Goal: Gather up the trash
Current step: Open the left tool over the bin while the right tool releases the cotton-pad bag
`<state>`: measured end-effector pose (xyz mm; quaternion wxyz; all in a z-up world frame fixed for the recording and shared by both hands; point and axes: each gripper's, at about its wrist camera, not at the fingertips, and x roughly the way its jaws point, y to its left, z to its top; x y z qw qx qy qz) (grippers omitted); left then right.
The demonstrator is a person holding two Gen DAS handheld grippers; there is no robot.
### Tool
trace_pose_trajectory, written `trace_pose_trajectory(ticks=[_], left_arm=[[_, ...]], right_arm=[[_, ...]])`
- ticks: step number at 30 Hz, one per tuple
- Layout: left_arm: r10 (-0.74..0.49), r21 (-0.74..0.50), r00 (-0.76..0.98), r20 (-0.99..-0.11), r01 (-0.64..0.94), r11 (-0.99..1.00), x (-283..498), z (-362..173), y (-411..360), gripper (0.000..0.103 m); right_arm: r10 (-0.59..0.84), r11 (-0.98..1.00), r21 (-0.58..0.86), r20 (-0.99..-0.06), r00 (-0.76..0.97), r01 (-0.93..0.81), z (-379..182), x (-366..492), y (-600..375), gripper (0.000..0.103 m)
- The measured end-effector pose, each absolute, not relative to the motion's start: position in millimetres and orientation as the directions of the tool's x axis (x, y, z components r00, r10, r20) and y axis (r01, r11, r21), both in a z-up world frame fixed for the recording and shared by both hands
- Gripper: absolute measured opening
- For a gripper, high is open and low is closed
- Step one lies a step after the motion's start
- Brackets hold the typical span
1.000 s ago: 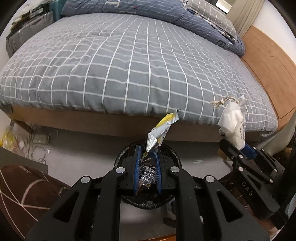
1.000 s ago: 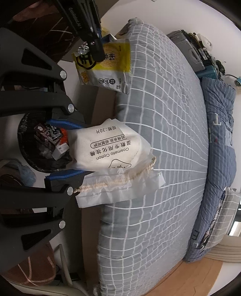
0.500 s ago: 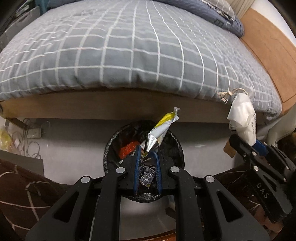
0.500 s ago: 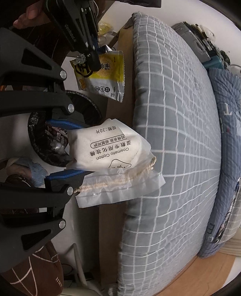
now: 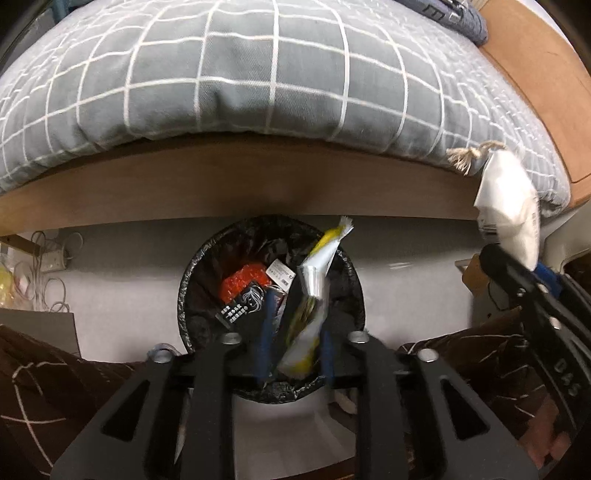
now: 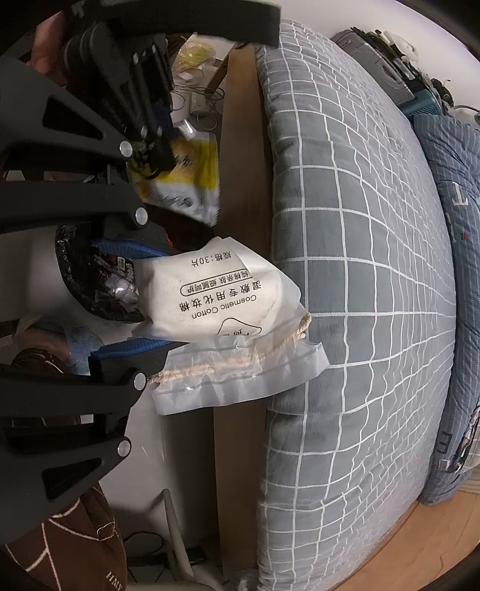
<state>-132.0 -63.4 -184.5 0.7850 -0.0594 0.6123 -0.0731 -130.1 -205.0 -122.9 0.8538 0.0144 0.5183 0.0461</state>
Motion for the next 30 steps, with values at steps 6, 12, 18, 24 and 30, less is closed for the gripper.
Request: trace_pose_trajectory(ticks=[6, 12, 18, 24, 30], left_arm=[[-0.152, -0.152, 0.26, -0.954, 0.02, 0.988, -129, -187, -58, 0.066], [-0.12, -0.122, 0.306, -0.944, 0.014, 0.992, -133, -177, -50, 0.092], [-0.102, -0.115, 0.349, -0.932, -0.017, 0.993, -141, -162, -25, 0.097], [-0.071, -0.114, 0.369, -0.927, -0.097, 0.989, -152, -152, 10, 0.097], [-0.031, -0.088, 0.38, -0.925, -0.133, 0.987, -161, -148, 37, 0.097]], right_arm=[[0.101, 0.994, 0.075, -0.886, 0.452, -0.076, -126, -126, -200, 0.035], [0.128, 0.991, 0.094, -0.884, 0.45, -0.097, -124, -123, -191, 0.036], [0.157, 0.985, 0.108, -0.881, 0.447, -0.133, -123, -121, -169, 0.036], [0.196, 0.974, 0.125, -0.883, 0.426, -0.189, -125, -124, -140, 0.036], [0.216, 0.962, 0.127, -0.893, 0.395, -0.24, -130, -126, -112, 0.036]])
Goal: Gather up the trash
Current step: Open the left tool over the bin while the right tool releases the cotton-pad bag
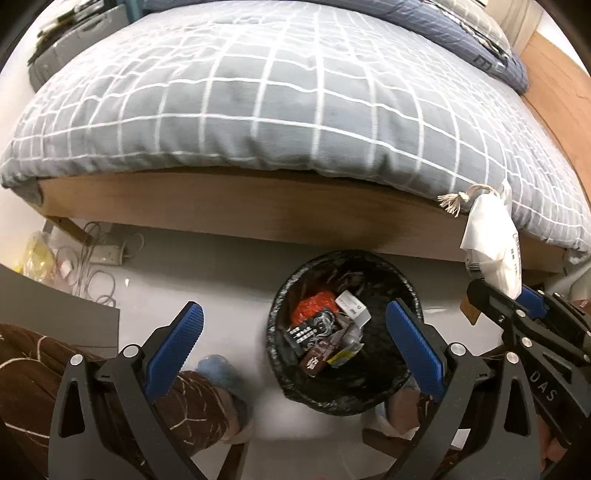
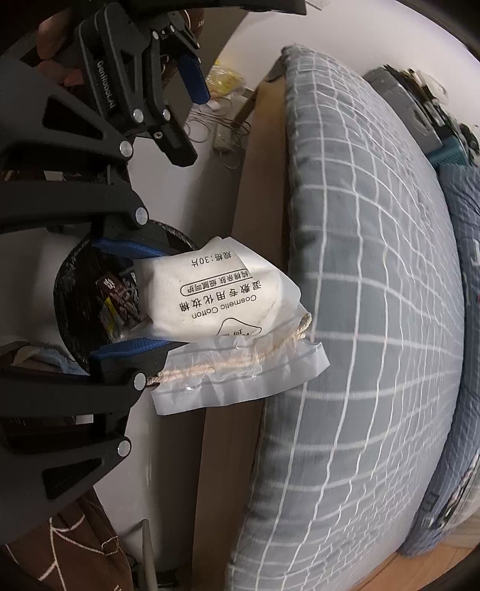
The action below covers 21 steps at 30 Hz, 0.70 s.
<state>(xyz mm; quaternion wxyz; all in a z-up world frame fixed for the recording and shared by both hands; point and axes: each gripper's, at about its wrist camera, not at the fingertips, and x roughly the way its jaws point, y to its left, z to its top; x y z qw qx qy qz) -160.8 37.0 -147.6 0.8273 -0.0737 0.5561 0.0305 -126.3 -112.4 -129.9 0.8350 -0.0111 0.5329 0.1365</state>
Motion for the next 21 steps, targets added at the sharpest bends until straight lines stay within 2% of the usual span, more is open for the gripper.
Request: trace_pose_trajectory(ticks=[6, 12, 15, 17, 21], left_arm=[[-0.026, -0.092, 0.384, -0.923, -0.155, 0.984, -167, -145, 53, 0.097], [-0.035, -0.106, 0.391, -0.92, -0.163, 0.981, -168, -144, 60, 0.097], [-0.04, -0.11, 0.396, -0.917, -0.157, 0.981, -168, -143, 56, 0.097], [-0.043, -0.113, 0.4, -0.915, -0.153, 0.982, -169, -141, 55, 0.097], [-0.051, -0.114, 0.412, -0.91, -0.132, 0.985, -170, -135, 48, 0.097]], right_arm=[[0.226, 0.953, 0.129, -0.907, 0.356, -0.274, -137, -125, -93, 0.036], [0.198, 0.961, 0.11, -0.917, 0.347, -0.255, -144, -120, -90, 0.045], [0.188, 0.965, 0.104, -0.916, 0.355, -0.242, -144, -118, -93, 0.055], [0.181, 0.967, 0.096, -0.913, 0.366, -0.237, -143, -118, -95, 0.066], [0.161, 0.971, 0.074, -0.908, 0.387, -0.229, -136, -118, -105, 0.078]])
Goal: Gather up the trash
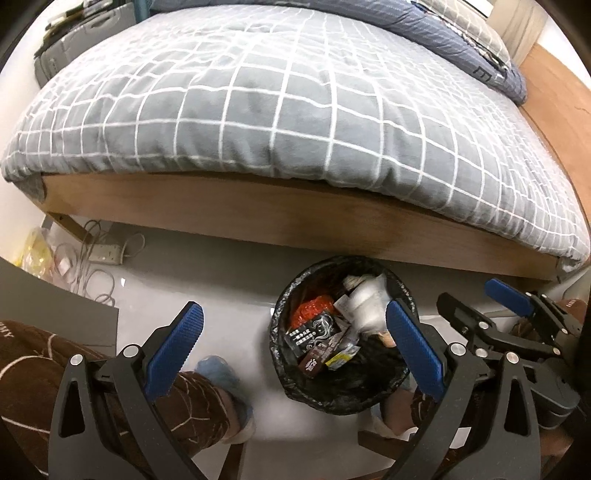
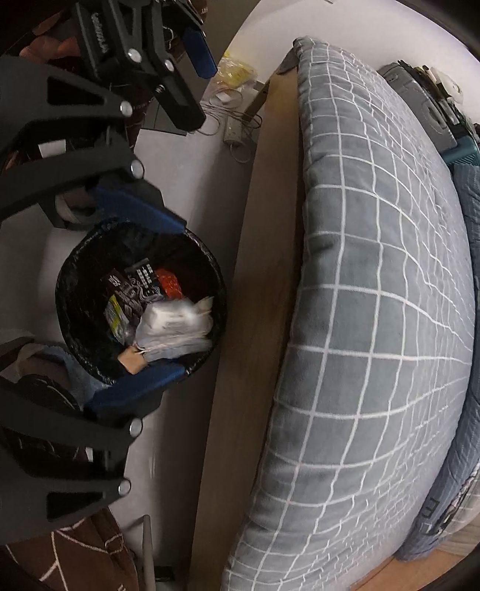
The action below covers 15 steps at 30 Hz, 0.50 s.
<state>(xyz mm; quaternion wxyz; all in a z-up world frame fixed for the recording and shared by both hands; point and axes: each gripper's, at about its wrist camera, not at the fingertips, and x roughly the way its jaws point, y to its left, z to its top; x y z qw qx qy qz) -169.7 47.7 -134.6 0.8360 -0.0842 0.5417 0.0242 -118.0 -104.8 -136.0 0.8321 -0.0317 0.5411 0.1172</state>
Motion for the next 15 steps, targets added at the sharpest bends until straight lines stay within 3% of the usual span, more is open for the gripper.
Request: trace_pose_trajectory(ticks=[8, 15], left_arm=[[-0.064, -0.124, 0.484, -0.873, -0.093, 0.988, -163, -100, 35, 0.097], [-0.05, -0.104, 0.562, -0.826, -0.064, 0.993, -169, -51, 25, 0.097]], right_arm=[[0.112, 0.982, 0.019, -0.859, 0.499, -0.187, -97, -121, -131, 0.095], [0.057, 0.992, -0.026, -0.788, 0.614, -0.124, -43, -132, -149, 0.096]])
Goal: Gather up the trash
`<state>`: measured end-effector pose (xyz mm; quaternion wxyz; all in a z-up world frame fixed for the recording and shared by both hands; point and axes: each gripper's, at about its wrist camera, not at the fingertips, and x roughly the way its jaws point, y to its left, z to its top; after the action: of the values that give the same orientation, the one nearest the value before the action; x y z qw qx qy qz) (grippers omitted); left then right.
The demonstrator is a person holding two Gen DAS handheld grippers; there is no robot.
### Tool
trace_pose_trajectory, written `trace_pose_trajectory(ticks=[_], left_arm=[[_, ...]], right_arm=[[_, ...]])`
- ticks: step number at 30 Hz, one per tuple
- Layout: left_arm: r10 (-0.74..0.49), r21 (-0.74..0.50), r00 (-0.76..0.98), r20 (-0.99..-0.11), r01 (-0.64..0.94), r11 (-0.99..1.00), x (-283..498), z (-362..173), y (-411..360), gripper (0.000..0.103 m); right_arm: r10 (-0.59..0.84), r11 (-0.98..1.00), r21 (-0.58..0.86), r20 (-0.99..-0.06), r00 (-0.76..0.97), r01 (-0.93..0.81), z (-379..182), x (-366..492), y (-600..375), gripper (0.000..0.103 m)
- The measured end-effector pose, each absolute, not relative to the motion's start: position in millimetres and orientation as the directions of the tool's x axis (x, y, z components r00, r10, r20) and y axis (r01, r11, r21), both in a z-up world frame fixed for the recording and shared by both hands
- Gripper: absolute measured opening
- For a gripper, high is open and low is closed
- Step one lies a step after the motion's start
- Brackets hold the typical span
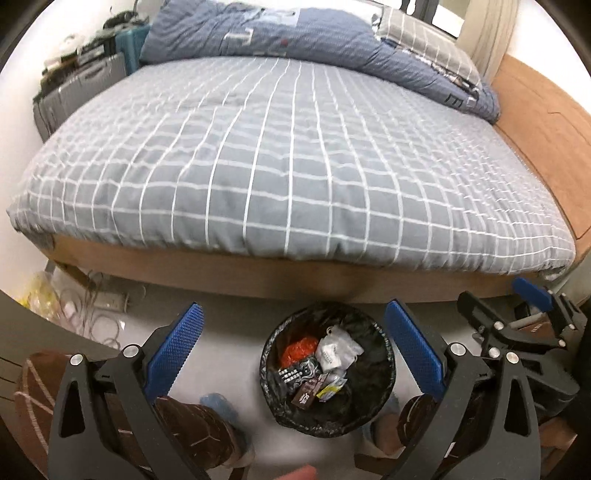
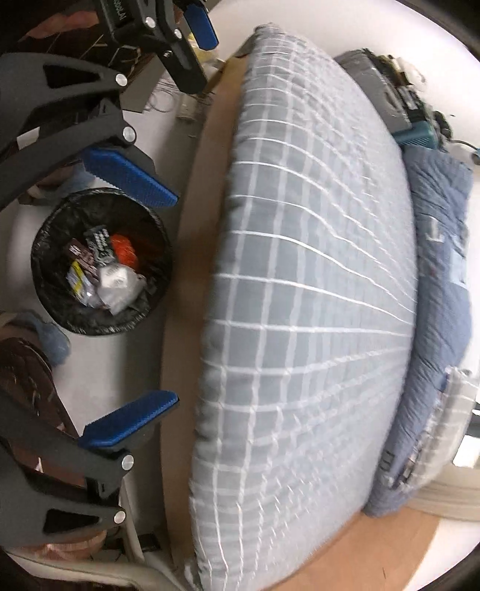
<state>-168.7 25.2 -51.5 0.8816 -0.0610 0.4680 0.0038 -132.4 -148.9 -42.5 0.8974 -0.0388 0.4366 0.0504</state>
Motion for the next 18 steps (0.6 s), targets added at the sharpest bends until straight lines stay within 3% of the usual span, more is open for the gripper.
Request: trace_pose_trajectory(ticks=[9, 18], left_arm=[[-0.043, -0.071, 0.602, -0.797, -0.023, 0.997, -198, -18, 2, 0.097], [-0.051, -0.079, 0.616, -0.786, -0.019, 0.997, -220, -6, 1, 0.097]], right_arm=[[0.039, 0.997, -0.02, -0.722, 0.691, -0.078, 10, -171, -180, 0.096], [0.047, 0.997, -0.01, -0.707, 0.706, -0.077, 23, -193, -183, 0.095]])
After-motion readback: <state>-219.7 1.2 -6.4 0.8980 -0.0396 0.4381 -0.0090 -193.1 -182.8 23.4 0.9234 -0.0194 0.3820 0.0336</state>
